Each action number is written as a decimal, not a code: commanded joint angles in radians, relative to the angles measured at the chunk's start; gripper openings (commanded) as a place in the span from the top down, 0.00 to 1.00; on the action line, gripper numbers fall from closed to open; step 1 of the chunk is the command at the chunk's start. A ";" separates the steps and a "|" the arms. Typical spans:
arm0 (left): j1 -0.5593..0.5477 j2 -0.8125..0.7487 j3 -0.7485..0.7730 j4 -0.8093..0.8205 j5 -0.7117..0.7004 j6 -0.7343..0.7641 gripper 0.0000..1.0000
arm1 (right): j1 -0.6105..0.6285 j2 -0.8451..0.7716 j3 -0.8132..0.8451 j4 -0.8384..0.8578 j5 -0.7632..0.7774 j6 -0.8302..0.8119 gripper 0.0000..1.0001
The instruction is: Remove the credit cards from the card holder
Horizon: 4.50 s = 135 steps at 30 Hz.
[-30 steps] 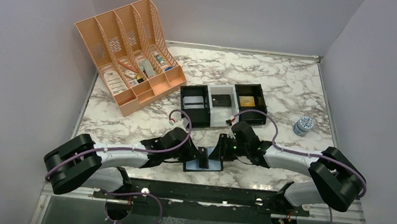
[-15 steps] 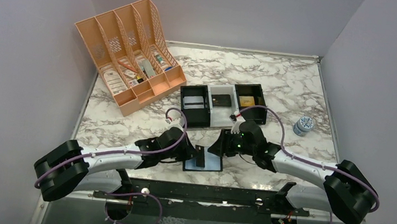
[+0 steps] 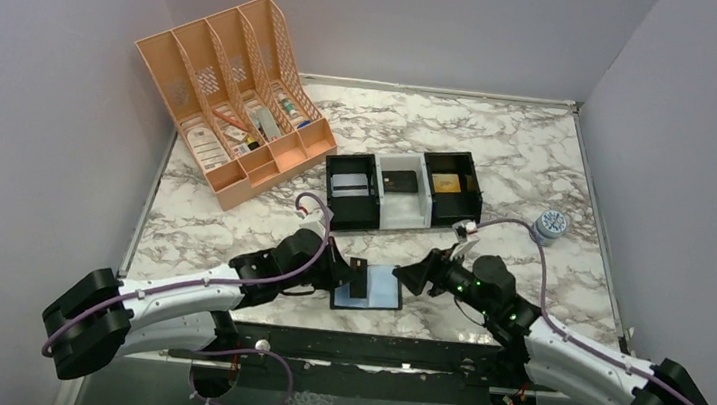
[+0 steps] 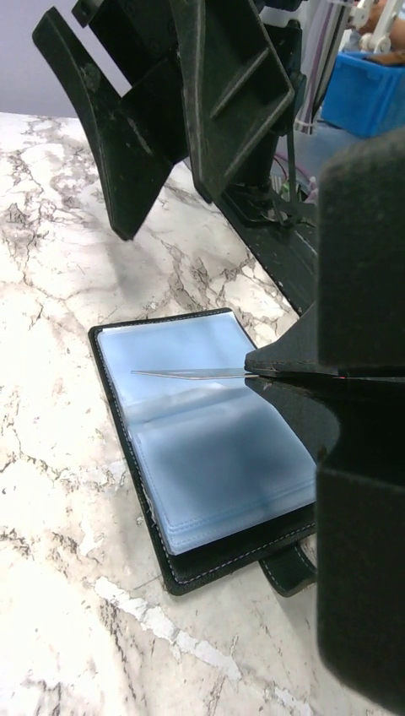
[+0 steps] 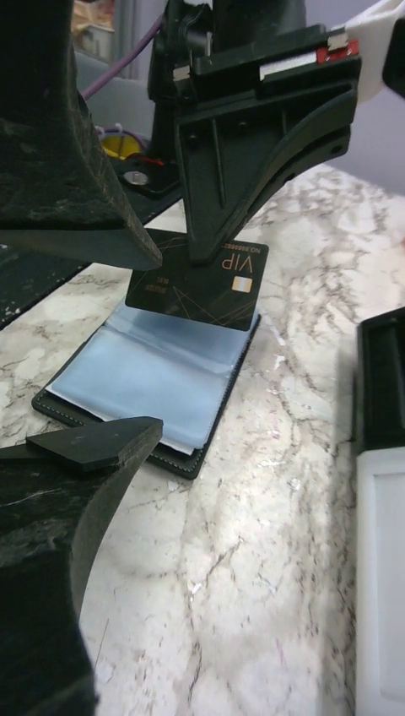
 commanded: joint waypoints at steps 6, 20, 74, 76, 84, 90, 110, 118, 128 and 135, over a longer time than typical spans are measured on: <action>0.026 -0.048 -0.029 0.113 0.003 0.120 1.00 | -0.001 -0.344 -0.094 -0.058 0.208 -0.069 0.27; 0.266 -0.018 0.056 0.270 0.194 0.176 1.00 | -0.050 -0.009 0.129 -0.029 -0.141 -0.116 0.18; 0.321 0.067 -0.162 0.973 0.567 0.060 1.00 | -0.268 0.397 0.290 0.442 -0.851 0.136 0.51; 0.321 0.085 -0.161 0.997 0.576 0.051 1.00 | -0.267 0.412 0.299 0.457 -0.858 0.148 0.55; 0.320 0.145 -0.169 1.103 0.596 0.022 1.00 | -0.267 0.450 0.323 0.489 -0.887 0.182 0.68; 0.320 0.155 -0.173 1.125 0.600 0.015 1.00 | -0.266 0.469 0.320 0.524 -0.898 0.209 0.74; 0.319 0.145 -0.184 1.145 0.591 0.010 1.00 | -0.236 0.512 0.346 0.518 -0.906 0.229 0.99; 0.320 0.150 -0.189 1.145 0.585 0.016 1.00 | -0.236 0.482 0.332 0.491 -0.875 0.218 0.99; 0.319 0.143 -0.190 1.143 0.585 0.021 0.81 | -0.236 0.459 0.338 0.439 -0.857 0.190 0.99; 0.319 0.120 -0.192 1.099 0.574 0.037 0.41 | -0.236 0.430 0.349 0.340 -0.815 0.129 0.99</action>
